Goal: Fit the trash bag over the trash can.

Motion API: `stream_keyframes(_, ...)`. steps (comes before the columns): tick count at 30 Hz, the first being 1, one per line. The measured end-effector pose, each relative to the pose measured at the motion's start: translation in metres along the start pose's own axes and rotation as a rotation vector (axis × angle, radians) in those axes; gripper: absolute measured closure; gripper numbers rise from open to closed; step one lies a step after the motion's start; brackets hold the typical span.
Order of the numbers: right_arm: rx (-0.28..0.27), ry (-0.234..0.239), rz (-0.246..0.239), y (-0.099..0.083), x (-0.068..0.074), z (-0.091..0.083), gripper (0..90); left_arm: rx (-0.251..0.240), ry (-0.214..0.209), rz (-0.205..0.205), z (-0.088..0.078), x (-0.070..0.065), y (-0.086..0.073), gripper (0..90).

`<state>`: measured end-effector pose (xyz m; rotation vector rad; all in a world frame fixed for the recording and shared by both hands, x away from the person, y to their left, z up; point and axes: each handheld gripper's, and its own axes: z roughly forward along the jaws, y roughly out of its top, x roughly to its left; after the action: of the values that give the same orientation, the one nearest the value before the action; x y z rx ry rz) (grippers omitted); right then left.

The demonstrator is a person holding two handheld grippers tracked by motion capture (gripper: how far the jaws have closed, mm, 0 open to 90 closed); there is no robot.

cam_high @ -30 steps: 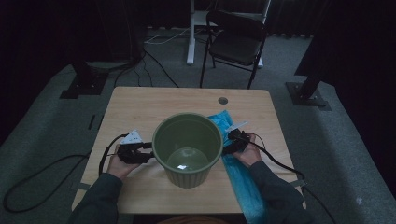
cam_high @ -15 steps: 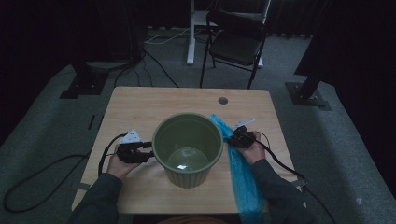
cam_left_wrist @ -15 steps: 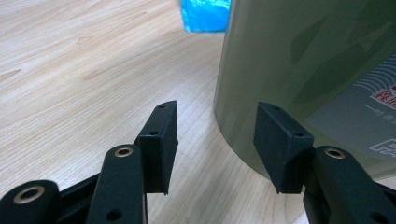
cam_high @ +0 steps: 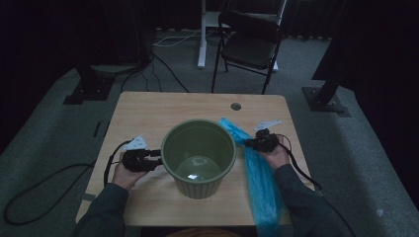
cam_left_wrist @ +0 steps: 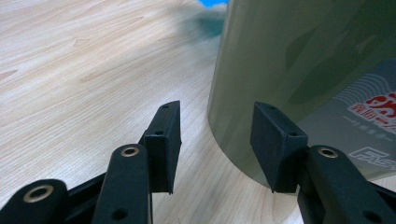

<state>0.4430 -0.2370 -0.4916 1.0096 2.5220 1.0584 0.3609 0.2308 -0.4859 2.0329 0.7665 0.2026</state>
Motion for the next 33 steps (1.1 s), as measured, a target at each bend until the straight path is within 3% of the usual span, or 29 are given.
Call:
stream_keyframes(9, -0.110, 0.066, -0.035, 0.022, 0.003, -0.037, 87.8, -0.005, -0.020, -0.004, -0.007, -0.003, 0.005, 53.2)
stream_keyframes(23, -0.192, 0.096, -0.123, 0.053, 0.008, -0.086, 87.7, -0.031, -0.043, -0.020, -0.014, -0.007, 0.010, 52.0)
stream_keyframes(28, -0.245, 0.117, -0.153, 0.069, 0.009, -0.105, 87.8, -0.041, -0.031, -0.002, -0.018, -0.009, 0.014, 51.3)
stream_keyframes(33, -0.262, 0.134, -0.198, 0.081, 0.015, -0.114, 87.7, -0.057, -0.022, 0.010, -0.023, -0.011, 0.017, 50.7)
